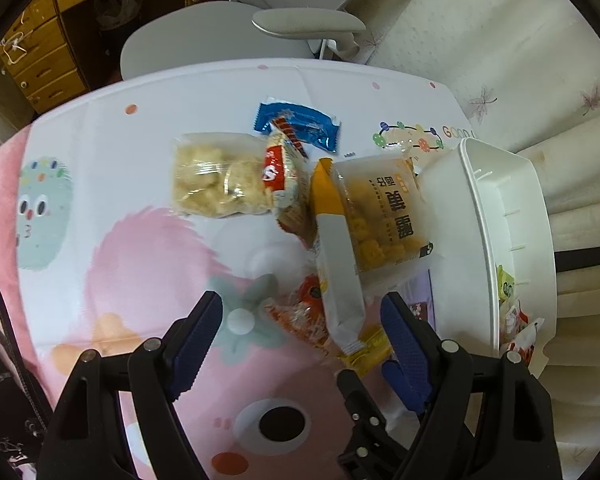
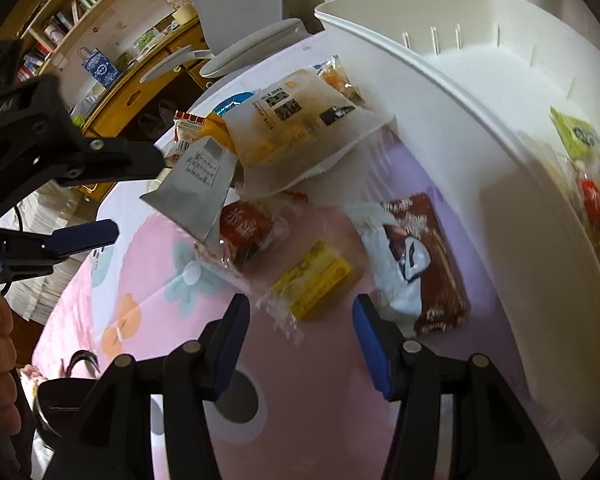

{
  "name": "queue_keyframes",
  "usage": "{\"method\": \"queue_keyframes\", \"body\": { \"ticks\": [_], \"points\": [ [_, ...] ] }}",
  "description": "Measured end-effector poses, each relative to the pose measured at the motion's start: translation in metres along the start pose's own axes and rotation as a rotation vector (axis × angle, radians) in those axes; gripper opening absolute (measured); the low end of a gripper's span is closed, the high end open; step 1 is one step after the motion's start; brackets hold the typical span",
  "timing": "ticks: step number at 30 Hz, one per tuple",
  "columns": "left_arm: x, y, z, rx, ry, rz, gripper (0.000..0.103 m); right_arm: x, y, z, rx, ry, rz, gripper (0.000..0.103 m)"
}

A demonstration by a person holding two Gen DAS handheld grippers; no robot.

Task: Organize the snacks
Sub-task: 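Grasp the orange-topped white stick packet with the left gripper while the right grasps the small yellow packet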

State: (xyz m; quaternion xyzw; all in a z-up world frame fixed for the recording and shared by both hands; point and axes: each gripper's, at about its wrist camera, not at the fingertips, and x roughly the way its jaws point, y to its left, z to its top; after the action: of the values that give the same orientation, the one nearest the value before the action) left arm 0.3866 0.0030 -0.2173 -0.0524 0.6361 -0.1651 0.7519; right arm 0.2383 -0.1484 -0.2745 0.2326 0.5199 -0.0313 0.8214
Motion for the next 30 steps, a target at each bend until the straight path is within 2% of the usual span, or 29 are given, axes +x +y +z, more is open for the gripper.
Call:
{"method": "queue_keyframes", "body": {
  "ticks": [8, 11, 13, 20, 22, 25, 27, 29, 30],
  "points": [
    [0.021, -0.008, 0.006, 0.018, 0.010, -0.012, 0.080, 0.011, 0.006, 0.009, -0.069, -0.017, -0.046, 0.054],
    [0.028, -0.009, 0.008, 0.015, 0.010, -0.021, 0.077, 0.012, 0.010, 0.011, -0.109, -0.019, -0.064, 0.054],
    [0.031, -0.009, 0.009, 0.020, 0.012, -0.025, 0.071, 0.013, 0.013, 0.012, -0.139, -0.024, -0.078, 0.054],
    [0.037, -0.009, 0.010, -0.012, -0.015, -0.048, 0.067, 0.016, 0.026, 0.009, -0.262, -0.016, -0.134, 0.054],
    [0.039, -0.010, 0.010, -0.011, -0.016, -0.049, 0.055, 0.016, 0.027, 0.008, -0.277, -0.014, -0.147, 0.051],
    [0.039, -0.009, 0.011, -0.016, -0.020, -0.057, 0.040, 0.015, 0.027, 0.007, -0.279, -0.018, -0.173, 0.040],
    [0.037, -0.008, 0.010, -0.017, -0.038, -0.071, 0.035, 0.013, 0.023, 0.007, -0.279, -0.017, -0.177, 0.033],
    [0.035, -0.010, 0.010, -0.008, -0.050, -0.068, 0.026, 0.012, 0.021, 0.008, -0.277, -0.015, -0.174, 0.031],
    [0.034, -0.010, 0.010, -0.002, -0.052, -0.065, 0.018, 0.012, 0.022, 0.009, -0.276, -0.013, -0.174, 0.030]
  ]
}}
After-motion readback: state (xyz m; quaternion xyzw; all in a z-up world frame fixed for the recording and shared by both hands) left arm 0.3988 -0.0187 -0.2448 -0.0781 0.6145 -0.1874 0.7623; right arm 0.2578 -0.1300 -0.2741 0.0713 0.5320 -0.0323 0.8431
